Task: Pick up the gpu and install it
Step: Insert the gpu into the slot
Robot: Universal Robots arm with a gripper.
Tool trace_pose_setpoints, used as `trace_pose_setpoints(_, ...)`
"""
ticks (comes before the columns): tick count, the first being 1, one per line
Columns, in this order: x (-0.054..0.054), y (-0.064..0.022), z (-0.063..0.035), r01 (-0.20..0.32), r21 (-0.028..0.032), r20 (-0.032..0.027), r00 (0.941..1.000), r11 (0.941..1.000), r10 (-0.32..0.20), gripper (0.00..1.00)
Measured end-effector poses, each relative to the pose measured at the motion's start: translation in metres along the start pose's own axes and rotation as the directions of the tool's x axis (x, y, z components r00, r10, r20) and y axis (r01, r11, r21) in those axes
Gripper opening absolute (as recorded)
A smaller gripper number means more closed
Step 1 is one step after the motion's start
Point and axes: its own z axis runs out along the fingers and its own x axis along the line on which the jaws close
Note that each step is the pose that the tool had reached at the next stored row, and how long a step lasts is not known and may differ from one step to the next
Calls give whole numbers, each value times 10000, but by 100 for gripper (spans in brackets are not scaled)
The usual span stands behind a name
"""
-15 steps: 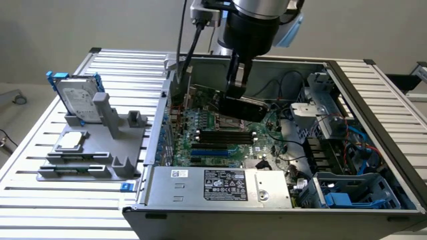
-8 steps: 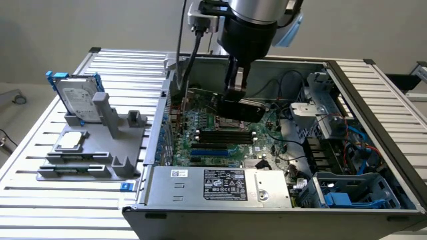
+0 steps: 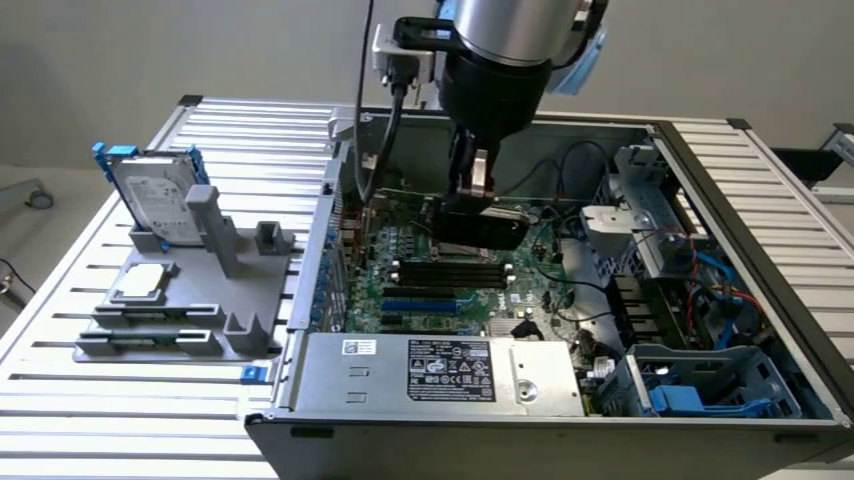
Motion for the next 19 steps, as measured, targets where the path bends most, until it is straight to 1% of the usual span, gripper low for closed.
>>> trace_pose_setpoints(6,102,-8,29,305,-26,-13,9995,9995,-305,26)
trace_pose_setpoints(9,143,-9,55,462,-38,-8,9989,9989,-462,26)
trace_pose_setpoints(11,168,-2,71,521,-33,-9,9986,9986,-521,26)
trace_pose_setpoints(12,176,6,79,548,-1,-12,9985,9985,-548,26)
trace_pose_setpoints(14,188,32,97,592,126,-18,9982,9982,-592,26)
trace_pose_setpoints(18,195,96,126,659,478,-31,9978,9967,-658,26)
trace_pose_setpoints(19,197,120,138,671,540,-34,9977,9963,-670,26)
